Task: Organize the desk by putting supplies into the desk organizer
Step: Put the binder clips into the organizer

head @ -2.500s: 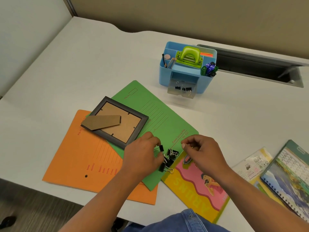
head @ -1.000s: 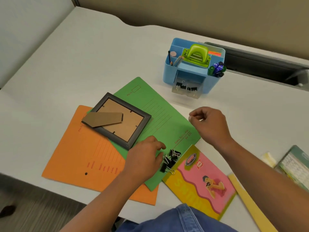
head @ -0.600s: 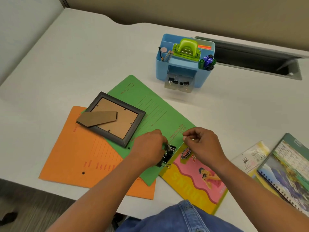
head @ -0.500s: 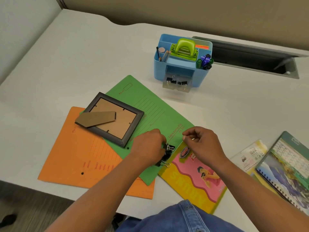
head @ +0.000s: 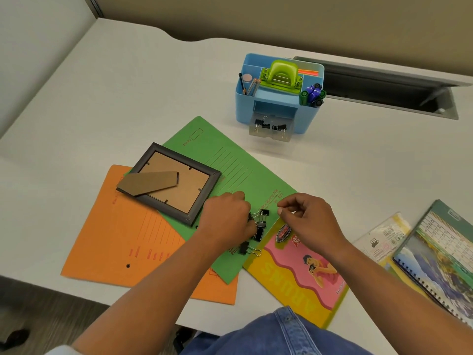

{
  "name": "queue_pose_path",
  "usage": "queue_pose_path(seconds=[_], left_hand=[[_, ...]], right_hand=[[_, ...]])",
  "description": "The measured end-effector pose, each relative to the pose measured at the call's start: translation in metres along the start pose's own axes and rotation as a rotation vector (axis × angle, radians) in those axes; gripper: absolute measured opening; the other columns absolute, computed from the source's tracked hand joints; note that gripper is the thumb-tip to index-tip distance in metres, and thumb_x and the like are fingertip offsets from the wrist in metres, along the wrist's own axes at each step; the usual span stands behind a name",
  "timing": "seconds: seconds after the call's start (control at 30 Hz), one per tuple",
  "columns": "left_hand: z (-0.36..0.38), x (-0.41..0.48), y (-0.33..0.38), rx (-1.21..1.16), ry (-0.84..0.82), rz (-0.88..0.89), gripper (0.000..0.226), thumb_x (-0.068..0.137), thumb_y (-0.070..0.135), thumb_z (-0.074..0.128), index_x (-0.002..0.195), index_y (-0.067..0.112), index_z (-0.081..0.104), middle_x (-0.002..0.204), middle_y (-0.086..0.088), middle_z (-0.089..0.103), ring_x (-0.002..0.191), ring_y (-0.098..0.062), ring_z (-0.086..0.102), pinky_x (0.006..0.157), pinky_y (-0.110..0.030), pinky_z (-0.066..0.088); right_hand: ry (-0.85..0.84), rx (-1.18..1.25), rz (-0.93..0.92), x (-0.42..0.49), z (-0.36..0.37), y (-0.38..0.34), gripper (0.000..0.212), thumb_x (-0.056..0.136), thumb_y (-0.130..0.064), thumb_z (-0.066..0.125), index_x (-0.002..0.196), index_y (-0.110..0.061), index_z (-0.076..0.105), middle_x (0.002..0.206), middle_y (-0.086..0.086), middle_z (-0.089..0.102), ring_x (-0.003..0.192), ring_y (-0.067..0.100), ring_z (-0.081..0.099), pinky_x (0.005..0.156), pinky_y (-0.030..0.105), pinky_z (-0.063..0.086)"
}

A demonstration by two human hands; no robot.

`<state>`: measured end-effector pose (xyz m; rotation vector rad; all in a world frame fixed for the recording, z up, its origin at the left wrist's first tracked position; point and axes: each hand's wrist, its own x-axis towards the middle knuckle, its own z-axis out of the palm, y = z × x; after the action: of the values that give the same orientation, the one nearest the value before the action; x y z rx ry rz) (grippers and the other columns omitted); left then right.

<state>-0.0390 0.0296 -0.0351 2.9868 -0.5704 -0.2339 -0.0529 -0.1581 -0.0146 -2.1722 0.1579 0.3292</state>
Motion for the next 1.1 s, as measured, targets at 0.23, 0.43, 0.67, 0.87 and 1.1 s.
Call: queue_pose_path(seconds=[0.23,0.43,0.67,0.87,1.1], left_hand=[[-0.016,-0.003,-0.009,-0.074,0.209,0.028,0.033,0.077,0.050,0.055,0.071,0.023,0.071,0.071,0.010,0.056,0.059,-0.010,0.054,0.046,-0.018,0.021],[-0.023,-0.006,-0.008,-0.151,0.389,0.124,0.028,0.077,0.043,0.063,0.082,0.018,0.073,0.076,0.006,0.060,0.062,-0.013,0.055,0.048,-0.024,0.040],[-0.029,-0.002,-0.007,-0.253,0.465,0.003,0.031,0.080,0.046,0.067,0.096,0.021,0.074,0.087,0.008,0.062,0.070,-0.010,0.059,0.052,-0.022,0.042],[-0.026,-0.009,-0.016,-0.348,0.375,-0.124,0.029,0.084,0.047,0.063,0.100,0.025,0.073,0.091,0.014,0.060,0.079,-0.004,0.059,0.054,-0.021,0.046],[-0.015,-0.019,-0.017,-0.394,0.274,-0.174,0.027,0.084,0.047,0.062,0.101,0.029,0.072,0.092,0.017,0.059,0.074,0.001,0.053,0.055,-0.019,0.045]], right_hand=[[-0.009,0.001,-0.023,0.005,-0.001,-0.009,0.009,0.088,-0.021,0.069,0.092,-0.028,0.071,0.081,-0.018,0.067,0.067,0.005,0.063,0.061,0.012,0.046],[-0.095,0.290,0.109,0.015,-0.003,-0.030,0.006,0.087,-0.018,0.071,0.092,-0.016,0.073,0.079,0.006,0.073,0.068,0.012,0.069,0.057,0.022,0.052],[-0.043,0.396,0.116,0.042,-0.019,-0.047,0.004,0.082,-0.002,0.072,0.084,-0.006,0.072,0.072,0.013,0.071,0.066,0.017,0.067,0.064,0.024,0.057],[0.150,0.416,0.113,0.095,-0.046,-0.061,0.012,0.078,0.004,0.072,0.081,-0.007,0.072,0.085,0.012,0.073,0.081,0.023,0.070,0.076,0.029,0.059],[0.362,0.222,0.118,0.144,-0.049,-0.072,0.016,0.076,-0.011,0.078,0.070,-0.023,0.070,0.077,0.001,0.071,0.075,0.020,0.069,0.076,0.039,0.060]])
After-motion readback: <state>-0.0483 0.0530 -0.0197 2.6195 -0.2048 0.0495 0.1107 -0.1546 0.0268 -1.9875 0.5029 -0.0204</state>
